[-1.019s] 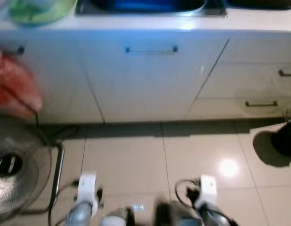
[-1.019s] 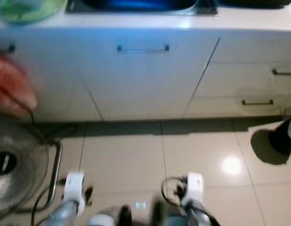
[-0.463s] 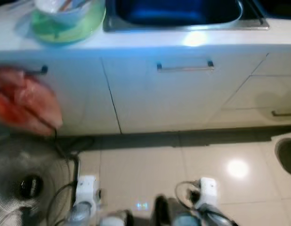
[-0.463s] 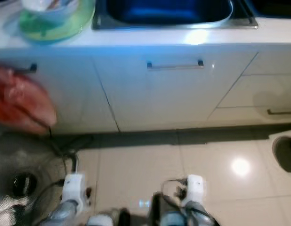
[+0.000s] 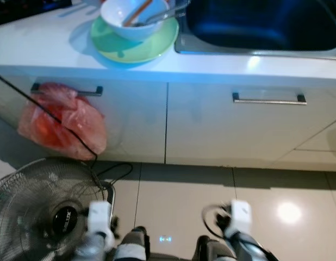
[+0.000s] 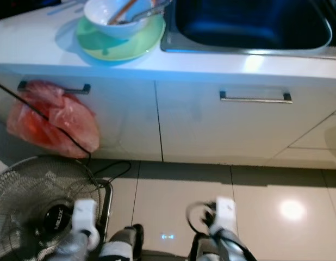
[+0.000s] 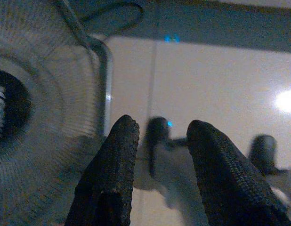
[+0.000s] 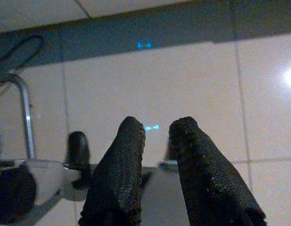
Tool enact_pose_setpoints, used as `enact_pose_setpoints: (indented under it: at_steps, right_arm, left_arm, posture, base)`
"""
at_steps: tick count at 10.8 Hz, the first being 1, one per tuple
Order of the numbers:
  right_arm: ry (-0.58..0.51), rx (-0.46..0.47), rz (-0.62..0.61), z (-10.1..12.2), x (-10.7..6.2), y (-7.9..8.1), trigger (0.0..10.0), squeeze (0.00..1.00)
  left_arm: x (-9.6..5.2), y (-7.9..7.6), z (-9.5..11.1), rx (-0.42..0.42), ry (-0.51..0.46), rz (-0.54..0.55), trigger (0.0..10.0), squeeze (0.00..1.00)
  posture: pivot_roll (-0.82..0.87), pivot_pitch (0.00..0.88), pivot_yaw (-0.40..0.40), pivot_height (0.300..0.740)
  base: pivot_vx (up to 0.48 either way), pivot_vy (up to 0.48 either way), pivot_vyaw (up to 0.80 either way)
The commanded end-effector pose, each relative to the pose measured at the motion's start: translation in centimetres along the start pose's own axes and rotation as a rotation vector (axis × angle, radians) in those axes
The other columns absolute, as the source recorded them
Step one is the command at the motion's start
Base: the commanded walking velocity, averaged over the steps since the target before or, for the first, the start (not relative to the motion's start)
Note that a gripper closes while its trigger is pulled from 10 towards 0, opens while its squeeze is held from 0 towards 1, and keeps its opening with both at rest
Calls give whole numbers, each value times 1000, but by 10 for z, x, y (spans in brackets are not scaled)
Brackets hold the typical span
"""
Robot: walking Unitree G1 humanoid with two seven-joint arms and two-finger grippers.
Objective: Kitchen organization
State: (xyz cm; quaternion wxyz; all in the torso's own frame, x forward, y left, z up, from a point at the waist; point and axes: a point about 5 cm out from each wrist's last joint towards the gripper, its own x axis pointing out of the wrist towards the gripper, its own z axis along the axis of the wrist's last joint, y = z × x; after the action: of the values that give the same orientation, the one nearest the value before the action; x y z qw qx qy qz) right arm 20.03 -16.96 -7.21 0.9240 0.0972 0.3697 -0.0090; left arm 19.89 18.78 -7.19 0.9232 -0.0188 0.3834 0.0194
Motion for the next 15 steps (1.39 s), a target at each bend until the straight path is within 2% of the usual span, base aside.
enact_pose_setpoints:
  at_steps: [1,7,13,15]
  right_arm:
    - [38,14,-6,-11,-3,-1,10000,0]
    - [45,11,-11,-12,-4,-2,10000,0]
    - [53,10,-12,-13,-3,-2,10000,0]
    - [54,11,-13,-13,-4,-2,10000,0]
  left_arm:
    - [-3,2,-12,5,47,0,10000,0]
    - [-3,2,-13,28,59,8,10000,0]
    - [-2,-2,-9,27,33,3,10000,0]
    - [-2,-3,-7,12,21,1,10000,0]
  posture:
    - [48,245,-7,740]
    - [51,244,-7,740]
    - [54,245,-9,740]
    - [54,248,-9,740]
  base:
    - [0,0,0]
    - [0,0,0]
    - [271,0,0]
    - [0,0,0]
